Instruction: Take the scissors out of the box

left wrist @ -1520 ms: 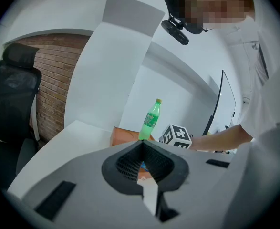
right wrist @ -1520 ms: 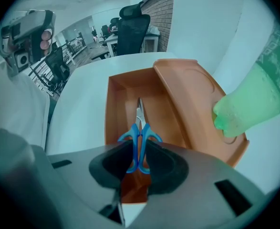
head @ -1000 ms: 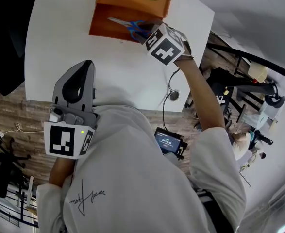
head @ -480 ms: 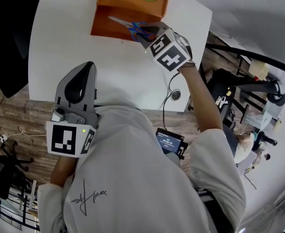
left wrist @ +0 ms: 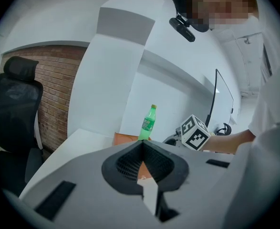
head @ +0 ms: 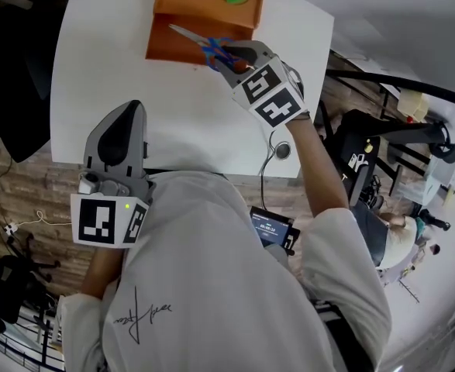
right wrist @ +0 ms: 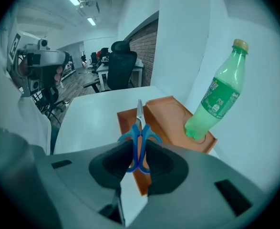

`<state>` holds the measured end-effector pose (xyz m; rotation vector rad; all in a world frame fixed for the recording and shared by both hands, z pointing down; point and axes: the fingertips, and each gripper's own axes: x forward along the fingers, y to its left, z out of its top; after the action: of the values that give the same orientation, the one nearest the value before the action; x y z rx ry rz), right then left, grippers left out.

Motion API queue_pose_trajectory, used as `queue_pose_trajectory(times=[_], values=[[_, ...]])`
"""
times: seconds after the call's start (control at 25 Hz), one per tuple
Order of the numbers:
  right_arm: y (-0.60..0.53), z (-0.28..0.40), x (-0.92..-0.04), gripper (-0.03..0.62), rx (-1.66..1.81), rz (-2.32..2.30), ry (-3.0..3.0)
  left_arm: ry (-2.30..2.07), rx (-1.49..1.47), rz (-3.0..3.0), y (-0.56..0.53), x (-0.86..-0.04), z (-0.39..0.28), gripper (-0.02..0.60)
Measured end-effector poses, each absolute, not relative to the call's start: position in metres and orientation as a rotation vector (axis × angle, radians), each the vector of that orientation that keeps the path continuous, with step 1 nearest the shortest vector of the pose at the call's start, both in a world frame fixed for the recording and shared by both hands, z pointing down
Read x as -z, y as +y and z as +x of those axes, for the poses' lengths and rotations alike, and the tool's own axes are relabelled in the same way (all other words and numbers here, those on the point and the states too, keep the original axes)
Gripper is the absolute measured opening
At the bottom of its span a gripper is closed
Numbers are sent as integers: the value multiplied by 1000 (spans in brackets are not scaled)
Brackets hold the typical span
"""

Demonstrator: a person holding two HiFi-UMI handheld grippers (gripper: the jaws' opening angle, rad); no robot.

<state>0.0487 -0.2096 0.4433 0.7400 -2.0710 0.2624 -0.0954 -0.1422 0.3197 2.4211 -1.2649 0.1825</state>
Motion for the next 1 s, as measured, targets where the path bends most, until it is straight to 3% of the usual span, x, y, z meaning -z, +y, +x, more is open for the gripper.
queue_pose_trajectory(times=[1.0], values=[[-172,53,-379,95,-245,1020,-2255,-1227,-155,2463,-128,-310,-79,6]])
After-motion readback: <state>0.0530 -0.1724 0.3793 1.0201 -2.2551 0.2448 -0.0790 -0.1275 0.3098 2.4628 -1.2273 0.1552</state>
